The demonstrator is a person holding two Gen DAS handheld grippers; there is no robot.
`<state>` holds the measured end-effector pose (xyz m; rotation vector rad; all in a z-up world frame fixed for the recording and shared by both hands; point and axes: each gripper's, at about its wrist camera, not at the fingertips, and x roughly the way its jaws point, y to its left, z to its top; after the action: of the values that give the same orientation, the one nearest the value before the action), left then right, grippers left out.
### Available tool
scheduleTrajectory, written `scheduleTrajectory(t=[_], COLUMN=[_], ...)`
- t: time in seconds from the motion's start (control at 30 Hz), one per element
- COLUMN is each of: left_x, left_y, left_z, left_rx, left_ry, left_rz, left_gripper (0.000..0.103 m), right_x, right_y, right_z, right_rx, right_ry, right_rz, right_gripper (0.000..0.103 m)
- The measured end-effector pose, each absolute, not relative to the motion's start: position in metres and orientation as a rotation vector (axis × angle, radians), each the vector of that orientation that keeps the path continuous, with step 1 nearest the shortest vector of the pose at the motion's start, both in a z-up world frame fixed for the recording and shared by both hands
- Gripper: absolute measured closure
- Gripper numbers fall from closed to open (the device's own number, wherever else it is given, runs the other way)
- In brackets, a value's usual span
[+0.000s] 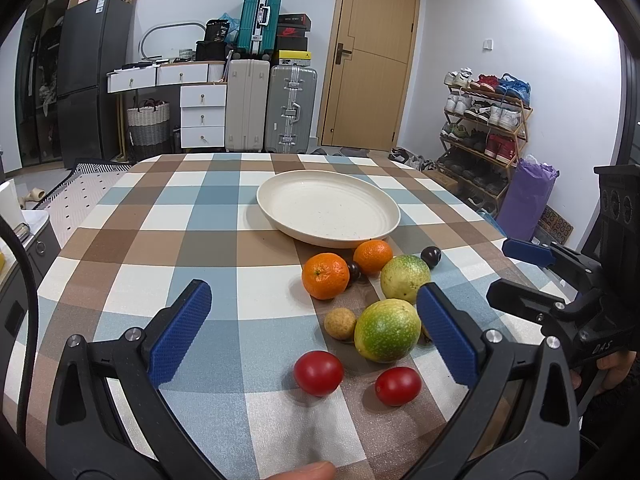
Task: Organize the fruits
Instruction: 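Grasp a red tomato with the left tool while the right tool grasps a small brown fruit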
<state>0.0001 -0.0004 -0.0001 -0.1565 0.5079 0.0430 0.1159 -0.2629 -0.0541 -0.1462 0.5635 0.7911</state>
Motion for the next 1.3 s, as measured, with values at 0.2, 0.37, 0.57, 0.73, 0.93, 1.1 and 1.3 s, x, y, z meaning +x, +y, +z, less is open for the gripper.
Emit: scheduleTrajectory(t=[0.2,0.37,0.57,0.73,0.93,1.1,1.3], left_x=[0.000,-0.003,0.000,0.000,0.001,0.006,0.014], left_y=[0.000,0.003,0.010,0.012,0.018,0.024,0.021], left_z=[0.000,-0.001,-0.003,-0.003,-0.008,-0.018,-0.031], left_rx=[-0.157,-0.169,-0.180,-0.164,-0.131,-0.129,-0.118], left_ry=[0.508,0.508,0.549,0.575,0.639,0.719,0.802], left_rz=[0.044,0.047,0.037,0.038,0.052,0.054,0.026], left_gripper=[0.001,0.001,0.001,0.001,0.001,0.001,0.006], right_x=[0.117,0.126,0.135,0.133,0.135,0.137,0.137], right_y=[-0.262,-0.259,-0.255,-0.253,-0.247,-0.238,-0.229], right_z=[-0.054,-0.057,-0.065,-0.065,-0.072,-0.082,-0.089], right_rx=[-0.149,-0.149,-0.147,-0.188,-0.246,-0.285,-0.302], right_ry=[0.566,0.610,0.688,0.685,0.747,0.803,0.850], right_rz=[0.789,0.770,0.775,0.763,0.761,0.772,0.803], right_gripper=[0.000,0.000,0.000,0.000,0.000,0.006,0.016])
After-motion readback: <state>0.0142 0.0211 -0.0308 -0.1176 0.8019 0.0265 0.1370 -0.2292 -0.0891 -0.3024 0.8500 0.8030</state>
